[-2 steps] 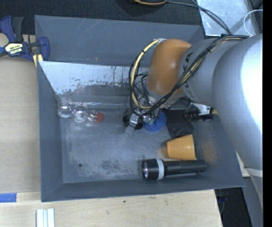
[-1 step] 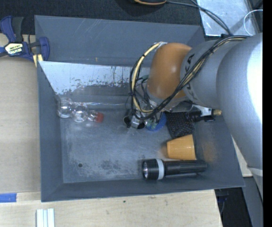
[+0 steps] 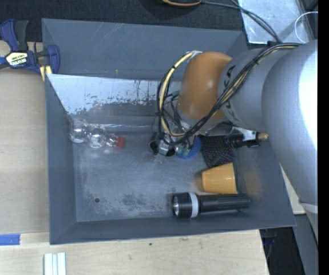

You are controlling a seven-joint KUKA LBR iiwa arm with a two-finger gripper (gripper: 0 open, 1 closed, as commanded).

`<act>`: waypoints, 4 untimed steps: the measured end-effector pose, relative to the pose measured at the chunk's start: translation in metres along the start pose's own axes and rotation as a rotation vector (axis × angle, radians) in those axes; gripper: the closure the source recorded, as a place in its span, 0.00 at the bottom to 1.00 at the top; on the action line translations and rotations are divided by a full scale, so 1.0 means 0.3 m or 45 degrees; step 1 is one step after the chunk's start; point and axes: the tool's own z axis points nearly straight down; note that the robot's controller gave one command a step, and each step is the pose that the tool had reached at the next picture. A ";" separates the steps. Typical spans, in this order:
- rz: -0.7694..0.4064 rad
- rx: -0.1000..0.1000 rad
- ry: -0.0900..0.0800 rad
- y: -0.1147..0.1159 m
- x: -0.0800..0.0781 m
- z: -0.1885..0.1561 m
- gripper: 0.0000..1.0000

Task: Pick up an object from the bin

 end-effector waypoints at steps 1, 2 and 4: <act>0.000 0.001 0.003 -0.002 0.004 -0.009 1.00; 0.000 0.004 0.009 -0.005 0.008 -0.091 1.00; -0.001 0.004 0.009 -0.005 0.006 -0.222 1.00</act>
Offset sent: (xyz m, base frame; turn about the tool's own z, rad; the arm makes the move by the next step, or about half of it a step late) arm -0.0001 0.0001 0.0502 0.0000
